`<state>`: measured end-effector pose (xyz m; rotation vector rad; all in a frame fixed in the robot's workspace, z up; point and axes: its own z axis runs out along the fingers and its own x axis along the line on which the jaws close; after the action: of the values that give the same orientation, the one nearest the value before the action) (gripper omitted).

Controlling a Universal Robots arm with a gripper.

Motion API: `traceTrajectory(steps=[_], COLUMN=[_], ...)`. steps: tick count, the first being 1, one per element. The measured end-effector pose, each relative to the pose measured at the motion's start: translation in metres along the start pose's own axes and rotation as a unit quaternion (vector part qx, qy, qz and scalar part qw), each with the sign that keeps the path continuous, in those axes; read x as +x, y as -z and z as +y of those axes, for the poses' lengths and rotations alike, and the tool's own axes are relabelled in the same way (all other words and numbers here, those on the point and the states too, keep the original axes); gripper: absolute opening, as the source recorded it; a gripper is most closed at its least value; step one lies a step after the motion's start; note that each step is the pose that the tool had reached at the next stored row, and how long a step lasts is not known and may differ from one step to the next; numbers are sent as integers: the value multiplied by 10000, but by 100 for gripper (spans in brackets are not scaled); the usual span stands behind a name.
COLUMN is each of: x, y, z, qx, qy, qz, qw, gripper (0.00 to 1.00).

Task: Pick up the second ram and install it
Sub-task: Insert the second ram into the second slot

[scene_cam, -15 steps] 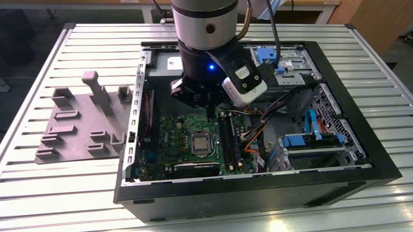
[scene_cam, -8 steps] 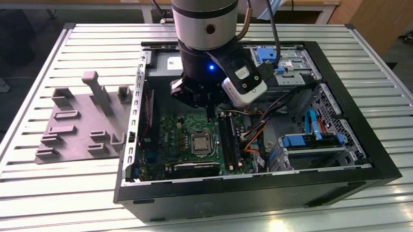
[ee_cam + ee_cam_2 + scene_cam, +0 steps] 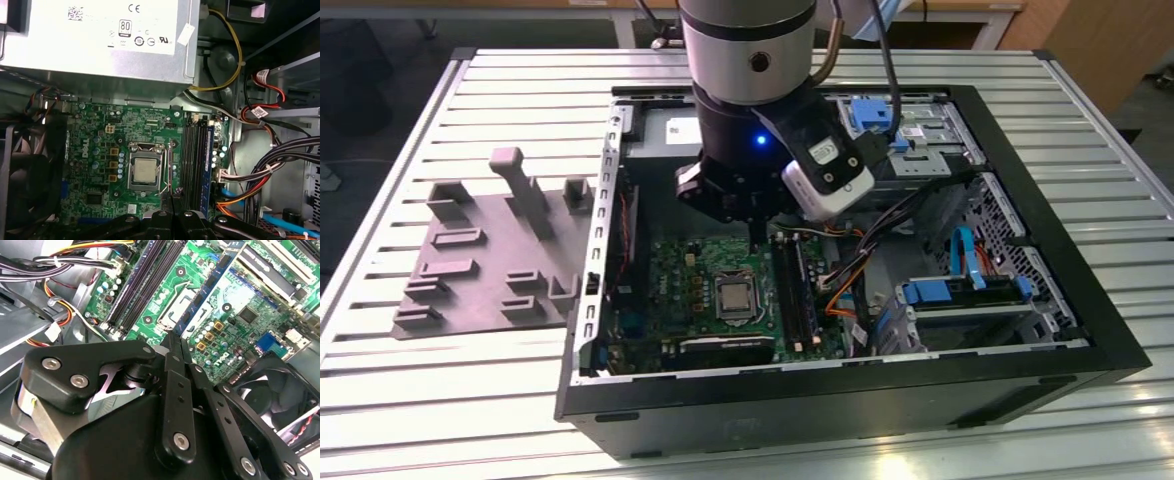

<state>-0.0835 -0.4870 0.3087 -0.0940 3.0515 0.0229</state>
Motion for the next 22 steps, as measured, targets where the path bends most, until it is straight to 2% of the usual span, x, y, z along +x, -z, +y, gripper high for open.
traceTrajectory(steps=[11, 22], x=[-138, -275], y=[-49, -101], z=[25, 53], qx=[5, 29], qy=[0, 2], qz=[16, 55], qw=[10000, 10000], gripper=[12, 12])
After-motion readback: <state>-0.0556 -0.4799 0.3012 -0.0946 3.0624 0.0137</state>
